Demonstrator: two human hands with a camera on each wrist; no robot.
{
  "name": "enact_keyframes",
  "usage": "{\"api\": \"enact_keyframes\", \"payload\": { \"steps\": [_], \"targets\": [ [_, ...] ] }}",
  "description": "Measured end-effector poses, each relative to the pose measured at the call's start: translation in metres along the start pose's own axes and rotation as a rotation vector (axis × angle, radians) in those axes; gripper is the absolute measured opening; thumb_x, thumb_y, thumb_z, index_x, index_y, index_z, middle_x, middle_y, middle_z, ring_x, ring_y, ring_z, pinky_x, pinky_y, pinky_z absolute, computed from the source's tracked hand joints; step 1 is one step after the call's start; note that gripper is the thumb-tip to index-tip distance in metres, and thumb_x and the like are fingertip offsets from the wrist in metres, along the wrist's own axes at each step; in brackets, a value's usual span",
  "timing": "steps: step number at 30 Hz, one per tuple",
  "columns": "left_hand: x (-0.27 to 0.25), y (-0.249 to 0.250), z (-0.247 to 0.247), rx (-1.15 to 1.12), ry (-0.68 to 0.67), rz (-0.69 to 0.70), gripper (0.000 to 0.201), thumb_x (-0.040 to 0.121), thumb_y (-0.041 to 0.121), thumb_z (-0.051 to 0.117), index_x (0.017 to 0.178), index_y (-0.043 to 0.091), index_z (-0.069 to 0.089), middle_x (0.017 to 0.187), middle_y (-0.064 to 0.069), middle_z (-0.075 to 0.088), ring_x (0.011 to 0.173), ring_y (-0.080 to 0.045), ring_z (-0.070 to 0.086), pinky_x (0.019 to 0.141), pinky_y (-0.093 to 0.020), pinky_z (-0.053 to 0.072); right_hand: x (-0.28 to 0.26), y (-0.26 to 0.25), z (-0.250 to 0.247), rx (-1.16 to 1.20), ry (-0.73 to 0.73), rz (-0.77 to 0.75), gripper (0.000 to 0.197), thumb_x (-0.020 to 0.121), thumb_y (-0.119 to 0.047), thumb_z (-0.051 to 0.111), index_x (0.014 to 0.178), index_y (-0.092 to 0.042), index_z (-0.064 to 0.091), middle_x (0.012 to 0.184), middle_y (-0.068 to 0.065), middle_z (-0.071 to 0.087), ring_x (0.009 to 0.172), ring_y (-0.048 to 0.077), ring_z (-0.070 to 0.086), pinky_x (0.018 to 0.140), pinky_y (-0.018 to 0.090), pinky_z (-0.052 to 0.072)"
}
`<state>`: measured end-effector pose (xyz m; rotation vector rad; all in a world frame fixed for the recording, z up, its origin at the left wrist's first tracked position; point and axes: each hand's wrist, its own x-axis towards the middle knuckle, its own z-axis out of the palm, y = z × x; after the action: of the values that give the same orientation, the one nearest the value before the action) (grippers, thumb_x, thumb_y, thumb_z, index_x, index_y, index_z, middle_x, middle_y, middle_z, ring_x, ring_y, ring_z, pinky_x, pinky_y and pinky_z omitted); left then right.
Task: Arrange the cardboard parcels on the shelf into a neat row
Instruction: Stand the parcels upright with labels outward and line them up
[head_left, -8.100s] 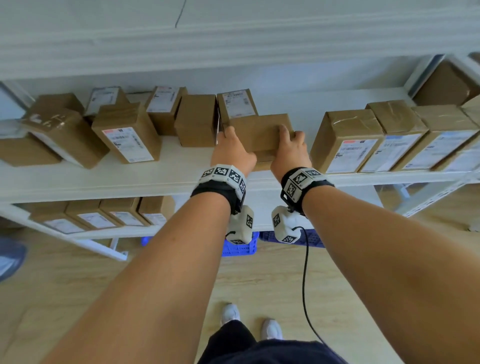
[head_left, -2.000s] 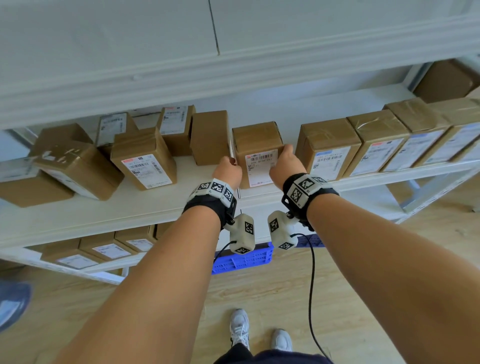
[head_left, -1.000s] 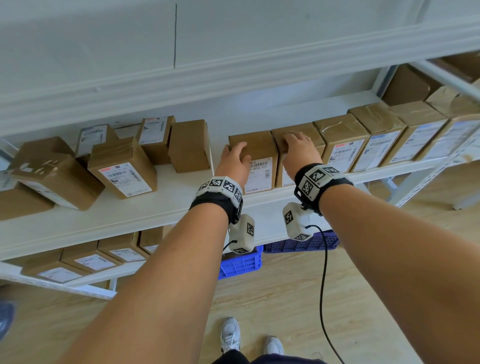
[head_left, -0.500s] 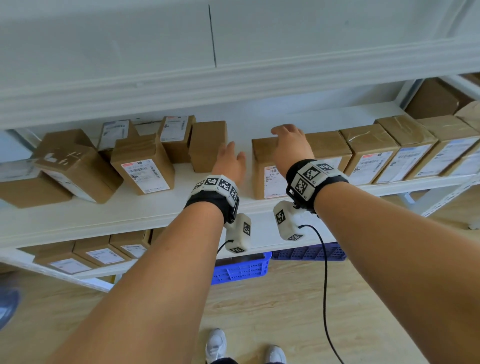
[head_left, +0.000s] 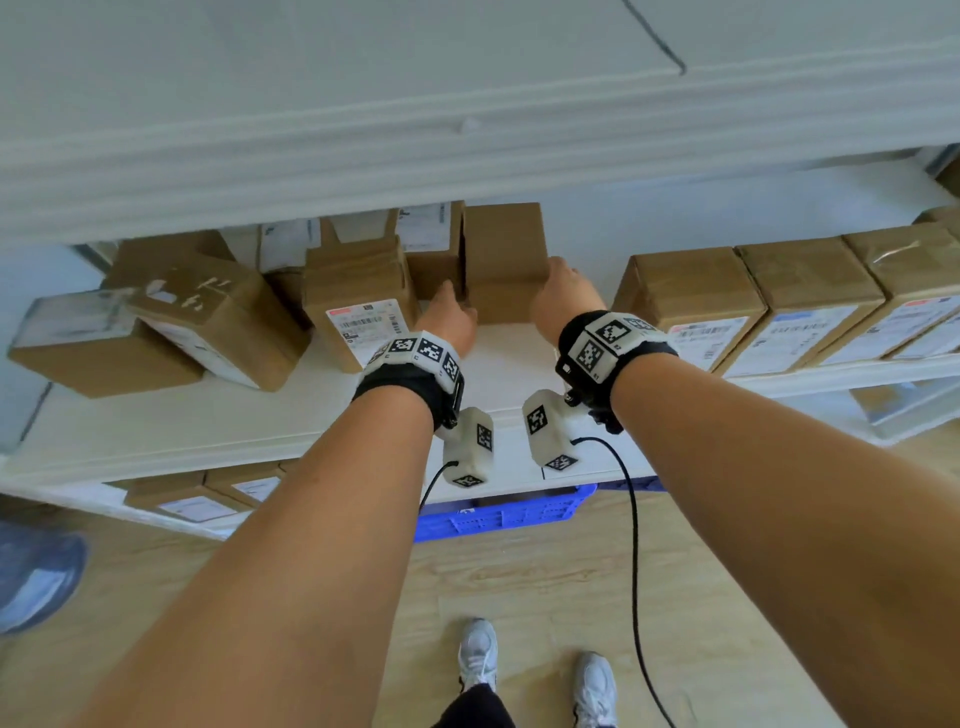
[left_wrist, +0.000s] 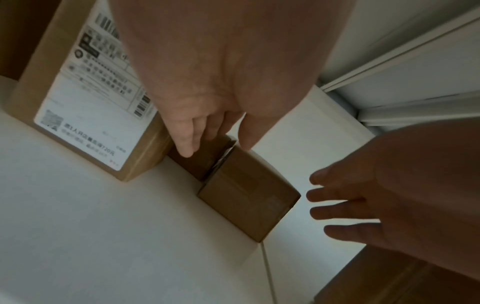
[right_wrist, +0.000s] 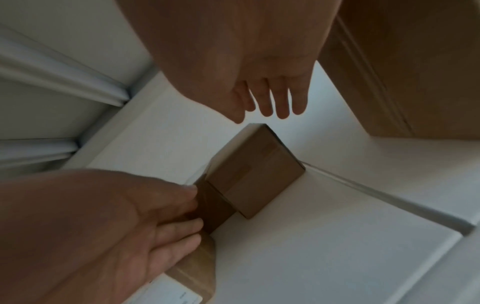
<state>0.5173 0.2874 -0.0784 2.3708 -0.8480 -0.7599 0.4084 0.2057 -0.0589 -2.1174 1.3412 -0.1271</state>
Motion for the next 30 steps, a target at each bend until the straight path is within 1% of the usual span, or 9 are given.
{"api": "enact_keyframes", "payload": {
  "steps": [3,7,10,14,18,22,24,27,30],
  "targets": [
    [0.009,-0.005,-0.001,0.059,-0.073,0.025,0.055,0.103,0.019,0.040,0.152,0.010,0.017,0.149,-0.016,0.038,0.132,-0.030,0.045,0.104,-0.036,0.037,0.014,-0.003,0.010,0.019,0.009,0.085,0.049,0.094,-0.004,0.038,0.142,-0.001,0.028,0.136,0.022,0.046,0.123,0.036,0.049,0.096,0.040,0.042],
    [0.021,-0.007,0.002,-0.001,-0.141,0.094,0.054,0.100,0.019,0.042,0.150,0.015,0.025,0.144,-0.011,0.046,0.117,-0.030,0.056,0.094,-0.036,0.049,0.024,-0.001,0.018,0.118,-0.005,0.138,0.049,0.094,-0.008,0.047,0.141,-0.005,0.032,0.134,0.019,0.049,0.122,0.034,0.051,0.095,0.037,0.042],
    [0.025,-0.011,0.000,-0.098,-0.074,0.087,0.042,0.102,0.021,0.039,0.144,0.016,0.037,0.132,-0.007,0.054,0.104,-0.027,0.059,0.077,-0.029,0.045,0.022,0.001,0.023,0.170,0.058,0.161,0.043,0.095,-0.009,0.045,0.137,-0.006,0.037,0.131,0.018,0.052,0.118,0.032,0.053,0.091,0.036,0.043],
    [0.015,-0.017,0.001,-0.119,0.031,0.087,0.029,0.103,0.022,0.034,0.122,0.009,0.052,0.116,-0.011,0.059,0.083,-0.022,0.051,0.069,-0.028,0.036,0.009,0.009,0.028,0.193,0.135,0.191,0.037,0.099,-0.023,0.038,0.134,-0.011,0.037,0.124,0.016,0.053,0.091,0.029,0.055,0.073,0.034,0.041],
    [-0.003,-0.023,0.010,-0.238,0.040,0.027,0.035,0.101,0.032,0.043,0.126,0.009,0.051,0.122,-0.010,0.060,0.104,-0.027,0.059,0.081,-0.031,0.044,-0.006,0.017,0.032,0.147,0.139,0.222,0.040,0.100,-0.033,0.034,0.133,-0.010,0.038,0.125,0.018,0.051,0.101,0.034,0.058,0.079,0.036,0.044],
    [-0.019,-0.028,0.007,-0.281,-0.026,-0.085,0.071,0.093,0.058,0.045,0.143,0.008,0.035,0.142,-0.013,0.047,0.127,-0.032,0.049,0.100,-0.038,0.040,-0.015,0.023,0.035,0.229,0.092,0.261,0.047,0.097,-0.042,0.035,0.127,-0.006,0.043,0.119,0.018,0.056,0.103,0.034,0.058,0.081,0.038,0.046],
    [-0.025,-0.028,0.006,-0.228,-0.086,-0.076,0.079,0.090,0.066,0.041,0.144,0.008,0.035,0.142,-0.013,0.048,0.126,-0.031,0.050,0.096,-0.034,0.039,-0.020,0.021,0.034,0.243,0.065,0.269,0.050,0.096,-0.046,0.034,0.124,-0.006,0.046,0.115,0.017,0.058,0.101,0.033,0.059,0.079,0.036,0.044],
    [-0.029,-0.028,0.006,-0.269,-0.063,-0.054,0.075,0.086,0.068,0.046,0.133,0.009,0.049,0.129,-0.010,0.058,0.112,-0.029,0.058,0.085,-0.029,0.039,-0.027,0.017,0.033,0.165,0.034,0.192,0.050,0.094,-0.045,0.031,0.121,-0.009,0.052,0.117,0.016,0.056,0.095,0.029,0.053,0.079,0.035,0.041],
    [-0.037,-0.025,0.003,-0.292,0.030,-0.082,0.073,0.086,0.063,0.053,0.134,0.007,0.047,0.132,-0.009,0.056,0.117,-0.029,0.056,0.092,-0.034,0.042,-0.033,0.011,0.028,0.102,0.039,0.097,0.039,0.096,-0.031,0.031,0.120,-0.012,0.056,0.124,0.016,0.055,0.105,0.030,0.049,0.089,0.040,0.043]
  ]
}}
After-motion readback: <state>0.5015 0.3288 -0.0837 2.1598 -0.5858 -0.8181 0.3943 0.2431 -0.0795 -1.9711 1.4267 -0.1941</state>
